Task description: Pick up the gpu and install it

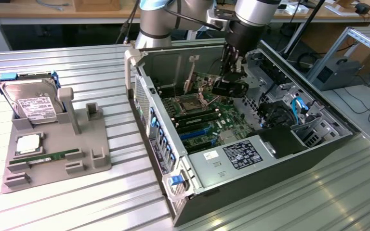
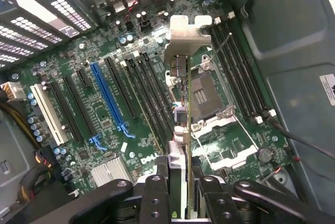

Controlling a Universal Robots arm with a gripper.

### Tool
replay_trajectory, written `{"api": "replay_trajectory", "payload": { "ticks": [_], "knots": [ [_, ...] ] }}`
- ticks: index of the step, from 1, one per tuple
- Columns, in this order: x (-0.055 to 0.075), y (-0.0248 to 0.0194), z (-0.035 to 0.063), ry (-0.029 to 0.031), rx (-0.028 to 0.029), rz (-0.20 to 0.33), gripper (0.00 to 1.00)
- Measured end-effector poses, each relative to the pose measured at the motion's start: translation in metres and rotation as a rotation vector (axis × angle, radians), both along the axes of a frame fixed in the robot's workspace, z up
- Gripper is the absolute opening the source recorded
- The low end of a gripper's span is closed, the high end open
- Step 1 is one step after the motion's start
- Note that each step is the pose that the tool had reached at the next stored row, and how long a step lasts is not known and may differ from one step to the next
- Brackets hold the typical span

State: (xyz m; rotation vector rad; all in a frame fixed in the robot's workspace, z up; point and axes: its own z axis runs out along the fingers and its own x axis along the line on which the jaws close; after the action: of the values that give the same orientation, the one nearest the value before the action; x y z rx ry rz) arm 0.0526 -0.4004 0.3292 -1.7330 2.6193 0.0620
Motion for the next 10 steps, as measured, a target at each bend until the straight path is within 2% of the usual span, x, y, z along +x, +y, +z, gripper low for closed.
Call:
{"api": "replay_trajectory", "payload": {
  "ticks": [10],
  "knots": [
    [0.0,0.0,-0.0007,0.0,0.0,0.131,0.27]
  ]
}}
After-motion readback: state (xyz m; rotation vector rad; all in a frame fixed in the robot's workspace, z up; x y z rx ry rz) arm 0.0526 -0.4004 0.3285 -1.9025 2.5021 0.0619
